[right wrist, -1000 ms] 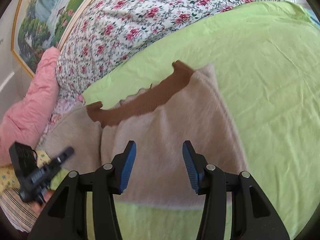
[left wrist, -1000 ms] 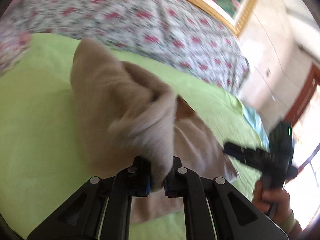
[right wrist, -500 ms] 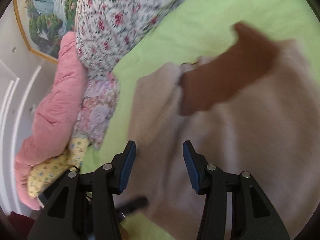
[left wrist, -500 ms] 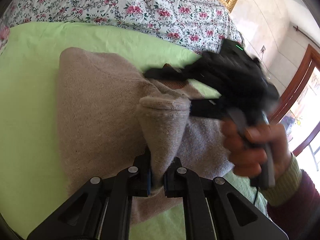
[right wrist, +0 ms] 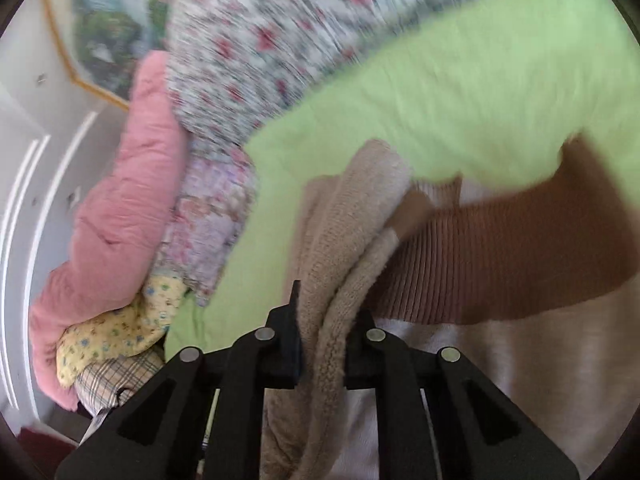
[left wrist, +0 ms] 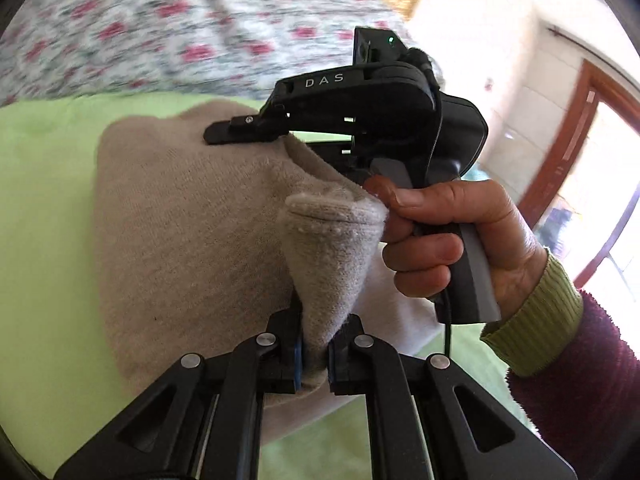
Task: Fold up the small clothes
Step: 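Grasp the sweater side edge with the right tool and lift it, then fold the held side over the sweater body with the right tool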
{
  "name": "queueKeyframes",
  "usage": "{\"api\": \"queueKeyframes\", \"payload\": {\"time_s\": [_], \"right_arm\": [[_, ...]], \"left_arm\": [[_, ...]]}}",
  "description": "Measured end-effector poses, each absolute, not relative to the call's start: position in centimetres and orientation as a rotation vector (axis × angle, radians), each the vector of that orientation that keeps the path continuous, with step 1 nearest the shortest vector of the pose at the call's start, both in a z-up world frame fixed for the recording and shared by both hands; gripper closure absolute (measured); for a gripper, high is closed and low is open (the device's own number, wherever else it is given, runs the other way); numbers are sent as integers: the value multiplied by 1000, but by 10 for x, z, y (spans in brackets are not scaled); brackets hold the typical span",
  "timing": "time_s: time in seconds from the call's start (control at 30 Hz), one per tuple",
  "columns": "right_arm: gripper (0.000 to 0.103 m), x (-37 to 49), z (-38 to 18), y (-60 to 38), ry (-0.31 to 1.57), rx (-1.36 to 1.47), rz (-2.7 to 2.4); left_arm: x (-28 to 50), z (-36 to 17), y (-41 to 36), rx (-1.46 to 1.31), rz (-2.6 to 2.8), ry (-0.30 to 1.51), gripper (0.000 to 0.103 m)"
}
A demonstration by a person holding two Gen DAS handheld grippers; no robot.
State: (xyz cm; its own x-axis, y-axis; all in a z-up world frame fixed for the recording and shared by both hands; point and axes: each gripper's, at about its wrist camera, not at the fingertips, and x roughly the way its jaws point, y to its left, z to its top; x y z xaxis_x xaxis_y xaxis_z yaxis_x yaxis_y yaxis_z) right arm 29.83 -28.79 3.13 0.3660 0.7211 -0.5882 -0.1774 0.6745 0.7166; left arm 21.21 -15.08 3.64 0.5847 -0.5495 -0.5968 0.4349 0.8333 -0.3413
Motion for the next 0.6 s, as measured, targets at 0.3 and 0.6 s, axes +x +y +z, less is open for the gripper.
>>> {"api": "queueKeyframes", "payload": {"time_s": [0.3,0.6], "right_arm": [[89,271,-4,-364,1127,449,400],[89,251,11,-386,992,466,373]], "left_arm": [[230,-9,-217,-168,-595,870,96],[223,-4,-228,-149,-640,843,95]]}}
